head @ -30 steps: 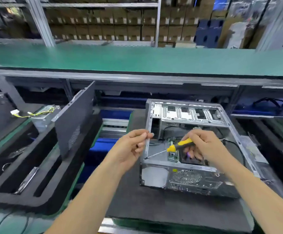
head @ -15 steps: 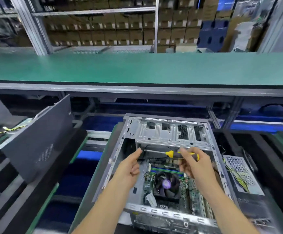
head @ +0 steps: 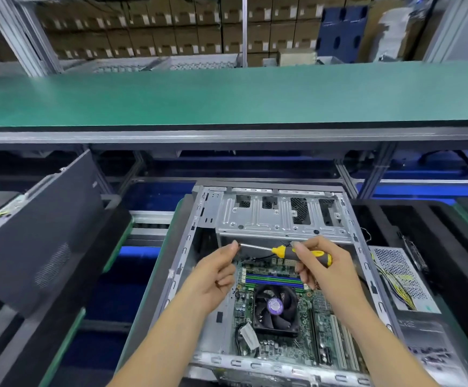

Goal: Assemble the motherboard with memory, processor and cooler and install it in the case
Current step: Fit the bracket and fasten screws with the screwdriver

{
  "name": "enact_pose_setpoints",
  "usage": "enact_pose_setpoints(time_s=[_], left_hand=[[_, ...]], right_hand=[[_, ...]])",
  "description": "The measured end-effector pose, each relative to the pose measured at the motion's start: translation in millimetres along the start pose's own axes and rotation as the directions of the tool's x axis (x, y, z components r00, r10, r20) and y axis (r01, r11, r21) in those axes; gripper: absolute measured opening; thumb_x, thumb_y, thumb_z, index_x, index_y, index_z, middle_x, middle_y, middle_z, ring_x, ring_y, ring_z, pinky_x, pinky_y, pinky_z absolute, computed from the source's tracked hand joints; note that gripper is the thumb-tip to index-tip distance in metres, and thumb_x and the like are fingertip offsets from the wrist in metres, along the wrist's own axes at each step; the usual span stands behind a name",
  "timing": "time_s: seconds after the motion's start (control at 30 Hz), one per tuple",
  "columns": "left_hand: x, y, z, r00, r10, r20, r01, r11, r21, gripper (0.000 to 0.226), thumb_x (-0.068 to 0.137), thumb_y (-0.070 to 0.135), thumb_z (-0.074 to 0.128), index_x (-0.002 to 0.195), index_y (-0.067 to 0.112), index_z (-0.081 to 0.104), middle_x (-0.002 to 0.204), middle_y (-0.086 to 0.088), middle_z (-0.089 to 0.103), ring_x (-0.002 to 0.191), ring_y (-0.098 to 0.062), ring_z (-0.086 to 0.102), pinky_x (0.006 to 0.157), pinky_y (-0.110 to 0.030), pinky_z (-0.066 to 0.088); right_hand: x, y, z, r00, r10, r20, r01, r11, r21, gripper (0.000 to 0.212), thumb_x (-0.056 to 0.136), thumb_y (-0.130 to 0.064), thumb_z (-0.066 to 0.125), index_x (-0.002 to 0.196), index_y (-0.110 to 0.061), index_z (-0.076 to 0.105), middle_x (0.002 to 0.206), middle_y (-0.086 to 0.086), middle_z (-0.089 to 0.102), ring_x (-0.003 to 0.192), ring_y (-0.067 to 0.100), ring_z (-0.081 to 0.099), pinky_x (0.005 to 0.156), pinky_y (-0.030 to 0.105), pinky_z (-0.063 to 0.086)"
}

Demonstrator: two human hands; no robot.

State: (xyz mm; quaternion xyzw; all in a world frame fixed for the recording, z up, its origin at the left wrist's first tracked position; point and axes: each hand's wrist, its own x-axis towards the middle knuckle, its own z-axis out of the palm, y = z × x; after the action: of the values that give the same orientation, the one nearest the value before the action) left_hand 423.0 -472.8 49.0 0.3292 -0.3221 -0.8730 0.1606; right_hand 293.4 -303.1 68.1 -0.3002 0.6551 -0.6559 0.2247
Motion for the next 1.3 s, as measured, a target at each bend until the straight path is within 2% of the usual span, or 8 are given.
enact_pose_setpoints(time_s=[0.1, 0.3, 0.43, 0.53, 0.7, 1.13, 1.2, 1.3], left_hand=[[0.5, 1.1, -1.7, 1.000, 0.016, 0.001, -0.016, 1.000, -0.015, 0.020, 0.076, 0.017, 0.069, 0.056, 0.019, 0.068, 0.047, 0.009, 0.030, 0.034, -0.002, 0.023, 0.031, -0.013, 0.019], [2.3, 1.5, -3.2, 0.997, 0.082, 0.010, -0.082, 0.983, 0.166, 0.009, 0.074, 0.015, 0.071, 0.074, 0.013, 0.063, 0.045, 0.010, 0.037, 0.034, -0.002, 0.023, 0.032, -0.013, 0.021], [4.5, 1.6, -2.6, 0.996, 0.091, 0.020, -0.093, 0.985, 0.144, 0.009, 0.073, 0.015, 0.072, 0.073, 0.012, 0.063, 0.044, 0.009, 0.035, 0.034, -0.002, 0.024, 0.032, -0.013, 0.022], [7.2, -0.1, -4.1, 0.997, 0.078, -0.018, -0.074, 0.985, 0.155, 0.012, 0.072, 0.013, 0.073, 0.077, 0.009, 0.063, 0.045, 0.007, 0.031, 0.033, -0.003, 0.022, 0.031, -0.014, 0.021], [9.2, 4.1, -10.9, 0.999, 0.027, -0.034, -0.022, 0.991, 0.132, 0.015, 0.071, 0.012, 0.072, 0.081, 0.008, 0.063, 0.049, 0.006, 0.034, 0.033, -0.003, 0.022, 0.030, -0.014, 0.021], [-1.4, 6.9, -3.6, 0.999, 0.003, 0.052, -0.012, 0.984, 0.180, 0.047, 0.074, 0.023, 0.071, 0.117, 0.006, 0.061, 0.049, 0.010, 0.036, 0.038, -0.002, 0.023, 0.034, -0.014, 0.022], [-1.3, 9.7, -5.6, 1.000, -0.001, 0.007, 0.000, 0.984, 0.179, 0.052, 0.073, 0.032, 0.074, 0.117, 0.008, 0.061, 0.051, 0.008, 0.026, 0.040, -0.004, 0.020, 0.035, -0.015, 0.021], [7.0, 18.4, -11.4, 0.992, 0.003, -0.129, 0.040, 0.945, 0.323, 0.034, 0.092, 0.033, 0.060, 0.113, 0.006, 0.059, 0.048, 0.008, 0.023, 0.038, -0.006, 0.019, 0.035, -0.017, 0.017]], right_hand=[[0.4, 0.4, -0.6, 1.000, 0.001, 0.008, -0.001, 1.000, -0.005, 0.018, 0.085, -0.034, 0.065, 0.078, -0.018, 0.065, 0.062, 0.012, 0.062, 0.048, 0.019, 0.052, 0.043, 0.026, 0.042], [-0.2, -0.3, -3.0, 0.999, 0.017, -0.032, -0.018, 0.999, -0.038, 0.026, 0.084, -0.044, 0.063, 0.074, -0.020, 0.064, 0.048, 0.011, 0.054, 0.038, 0.021, 0.040, 0.040, 0.022, 0.035], [2.1, 1.5, -2.5, 0.993, 0.114, -0.039, -0.117, 0.991, -0.071, 0.028, 0.088, -0.049, 0.055, 0.078, -0.026, 0.068, 0.043, 0.007, 0.047, 0.037, 0.015, 0.034, 0.038, 0.021, 0.031], [2.7, -1.2, -3.9, 0.992, 0.118, 0.053, -0.115, 0.992, -0.053, 0.023, 0.087, -0.044, 0.059, 0.077, -0.024, 0.064, 0.054, 0.008, 0.055, 0.044, 0.016, 0.040, 0.044, 0.021, 0.035], [3.7, -2.3, -7.1, 0.982, 0.087, 0.166, -0.075, 0.994, -0.080, 0.010, 0.089, -0.026, 0.064, 0.094, -0.018, 0.067, 0.072, 0.007, 0.066, 0.057, 0.017, 0.055, 0.053, 0.024, 0.046], [15.2, -8.6, -14.2, 0.994, 0.101, 0.051, -0.098, 0.994, -0.051, 0.006, 0.082, -0.028, 0.069, 0.085, -0.022, 0.067, 0.065, 0.011, 0.066, 0.050, 0.018, 0.055, 0.047, 0.024, 0.045], [20.0, -13.2, -17.8, 0.994, 0.093, 0.060, -0.087, 0.991, -0.101, 0.008, 0.084, -0.026, 0.067, 0.087, -0.019, 0.066, 0.063, 0.010, 0.065, 0.050, 0.017, 0.055, 0.046, 0.024, 0.045], [30.9, -21.6, -18.1, 0.993, 0.070, 0.099, -0.045, 0.973, -0.227, 0.007, 0.086, -0.024, 0.067, 0.086, -0.018, 0.064, 0.062, 0.008, 0.065, 0.049, 0.014, 0.054, 0.045, 0.020, 0.043]])
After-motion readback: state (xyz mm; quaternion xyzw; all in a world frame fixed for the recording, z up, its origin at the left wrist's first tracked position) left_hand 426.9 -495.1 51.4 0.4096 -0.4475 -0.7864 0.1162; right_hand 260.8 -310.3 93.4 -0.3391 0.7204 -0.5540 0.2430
